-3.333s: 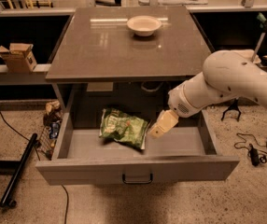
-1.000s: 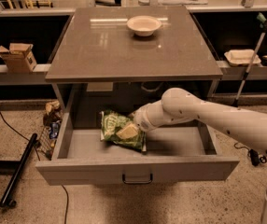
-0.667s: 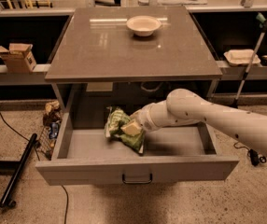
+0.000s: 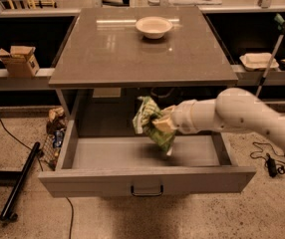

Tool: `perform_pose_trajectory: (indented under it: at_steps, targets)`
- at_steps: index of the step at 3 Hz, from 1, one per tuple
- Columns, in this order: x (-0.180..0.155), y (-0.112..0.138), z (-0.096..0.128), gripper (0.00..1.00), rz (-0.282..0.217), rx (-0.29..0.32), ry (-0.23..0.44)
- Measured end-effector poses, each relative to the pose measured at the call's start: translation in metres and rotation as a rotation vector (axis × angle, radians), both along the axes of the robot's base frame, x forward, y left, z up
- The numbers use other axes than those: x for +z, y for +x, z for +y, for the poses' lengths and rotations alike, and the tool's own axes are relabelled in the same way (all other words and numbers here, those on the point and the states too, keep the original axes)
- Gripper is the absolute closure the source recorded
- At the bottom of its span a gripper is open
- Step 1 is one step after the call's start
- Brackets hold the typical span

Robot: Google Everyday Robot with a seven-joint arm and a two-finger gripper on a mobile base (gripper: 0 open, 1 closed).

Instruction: Pick green jalapeno chip bag from top drawer and place on counter

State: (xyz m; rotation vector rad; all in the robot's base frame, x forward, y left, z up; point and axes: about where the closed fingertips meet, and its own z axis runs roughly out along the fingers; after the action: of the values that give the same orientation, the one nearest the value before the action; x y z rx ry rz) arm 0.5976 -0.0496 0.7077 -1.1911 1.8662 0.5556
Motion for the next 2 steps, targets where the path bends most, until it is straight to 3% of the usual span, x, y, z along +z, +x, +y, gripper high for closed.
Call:
perform_pose_trajectory:
  at_steps: [1,2]
  targets:
    - [0.0369,-0.0025,-0.0313,1.0,-0.046,-0.037,-0.02]
    - [0.0396,-0.0028,-0.0333,1.0,-0.05,-0.04,-0.021]
